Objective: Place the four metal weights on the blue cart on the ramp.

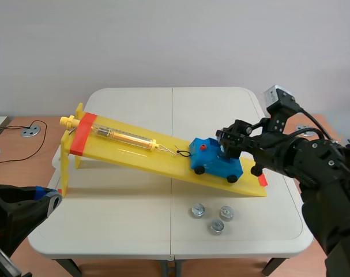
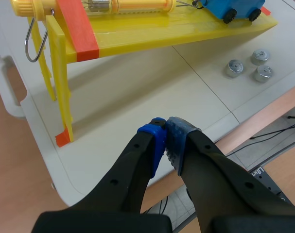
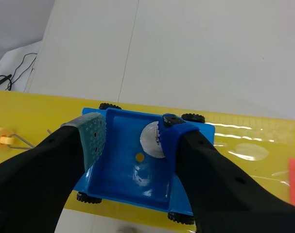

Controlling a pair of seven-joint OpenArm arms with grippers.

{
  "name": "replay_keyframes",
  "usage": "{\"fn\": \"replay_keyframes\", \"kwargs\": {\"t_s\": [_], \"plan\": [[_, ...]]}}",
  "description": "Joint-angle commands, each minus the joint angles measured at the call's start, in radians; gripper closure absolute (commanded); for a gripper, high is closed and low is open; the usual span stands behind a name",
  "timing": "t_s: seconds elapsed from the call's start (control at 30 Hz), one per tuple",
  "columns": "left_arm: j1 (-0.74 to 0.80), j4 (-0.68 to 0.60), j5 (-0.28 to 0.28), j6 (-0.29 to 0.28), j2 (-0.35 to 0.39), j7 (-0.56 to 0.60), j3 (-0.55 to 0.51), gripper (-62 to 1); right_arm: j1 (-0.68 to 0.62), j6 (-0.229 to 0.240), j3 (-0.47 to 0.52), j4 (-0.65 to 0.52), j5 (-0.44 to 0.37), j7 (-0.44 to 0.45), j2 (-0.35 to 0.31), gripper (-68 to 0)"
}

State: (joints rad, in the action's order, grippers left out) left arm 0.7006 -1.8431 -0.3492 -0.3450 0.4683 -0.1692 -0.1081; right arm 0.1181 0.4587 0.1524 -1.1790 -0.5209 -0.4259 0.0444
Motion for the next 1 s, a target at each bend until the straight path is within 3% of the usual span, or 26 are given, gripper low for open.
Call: {"fn": "replay_keyframes", "kwargs": {"t_s": [0.0, 0.13, 0.5, 0.97], "plan": [[-0.006, -0.072, -0.074, -0.025, -0.008, 0.093, -0.016, -2.7, 0.077, 0.094, 0.032, -0.199, -0.076, 0.111, -0.023, -26.2], [-0.006, -0.072, -0.074, -0.025, -0.008, 0.093, -0.016, -2.7, -0.003, 0.115, 0.039, -0.321, -0.08, 0.101, -0.084, -27.5], [-0.006, -0.072, -0.074, -0.025, -0.008, 0.093, -0.016, -2.7, -0.258, 0.119, 0.039, -0.579, -0.101, 0.086, -0.268, -28.1], [-0.006, -0.072, -0.074, -0.025, -0.008, 0.093, -0.016, -2.7, -0.529, 0.183, 0.038, -0.758, -0.112, 0.046, -0.417, -28.1]]}}
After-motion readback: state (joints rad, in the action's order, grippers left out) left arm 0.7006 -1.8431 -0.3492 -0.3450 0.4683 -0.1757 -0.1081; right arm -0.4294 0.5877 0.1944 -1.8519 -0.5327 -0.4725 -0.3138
